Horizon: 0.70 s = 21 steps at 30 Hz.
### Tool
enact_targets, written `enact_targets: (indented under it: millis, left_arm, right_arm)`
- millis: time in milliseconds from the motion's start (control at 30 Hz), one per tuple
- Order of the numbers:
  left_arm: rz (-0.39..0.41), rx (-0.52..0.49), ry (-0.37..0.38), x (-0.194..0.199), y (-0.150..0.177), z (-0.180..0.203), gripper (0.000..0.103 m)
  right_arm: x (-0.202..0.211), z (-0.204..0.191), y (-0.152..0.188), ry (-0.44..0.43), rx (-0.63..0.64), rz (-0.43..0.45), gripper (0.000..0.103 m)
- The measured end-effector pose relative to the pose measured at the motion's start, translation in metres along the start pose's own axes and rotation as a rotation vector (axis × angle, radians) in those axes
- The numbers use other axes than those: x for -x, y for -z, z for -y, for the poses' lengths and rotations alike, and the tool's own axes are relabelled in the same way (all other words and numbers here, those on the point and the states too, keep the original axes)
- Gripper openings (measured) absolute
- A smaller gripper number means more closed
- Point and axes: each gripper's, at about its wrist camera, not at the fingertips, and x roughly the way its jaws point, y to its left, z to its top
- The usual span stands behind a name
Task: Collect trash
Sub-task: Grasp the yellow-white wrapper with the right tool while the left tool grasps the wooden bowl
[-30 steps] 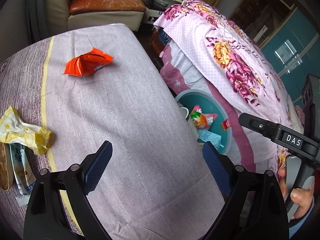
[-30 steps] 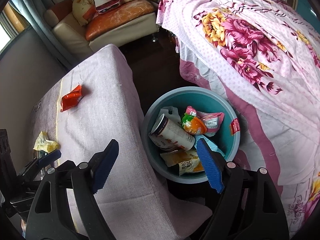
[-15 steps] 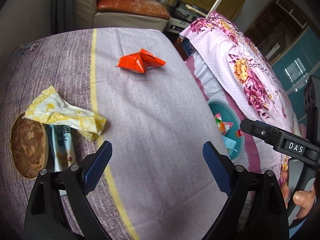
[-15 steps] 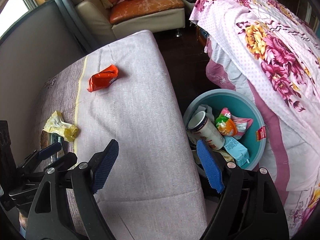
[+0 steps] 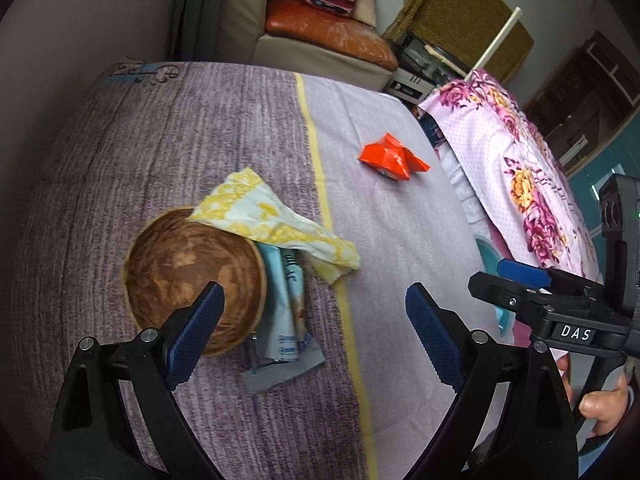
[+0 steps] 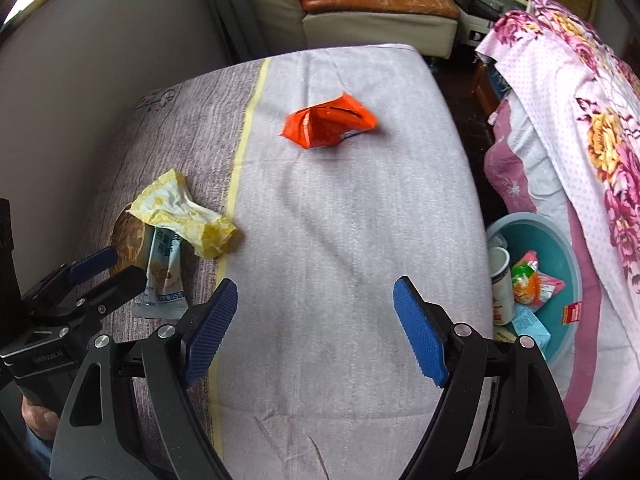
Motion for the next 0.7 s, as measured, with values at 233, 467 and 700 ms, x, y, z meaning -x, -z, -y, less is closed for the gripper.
enact_targets:
  millis: [233, 467, 700]
  left_arm:
    - [0.025, 0.086, -0.089, 0.011, 0.004, -0.063, 0.092]
    - [-0.002, 0.145, -0.126, 0.005, 0.009, -0.106, 0.092]
    - [-0.016, 0.095, -0.123, -0.002, 0.010, -0.117, 0.092]
  right_arm:
    - [-0.030, -0.053, -0.015, -0.027, 0.124, -0.066, 0.076]
    - [-0.055, -0.103, -0.022, 0.031, 0.311, -0.079, 0.076]
    - [-0.077, -0.129, -0.039, 0.041, 0.415, -0.106, 0.061]
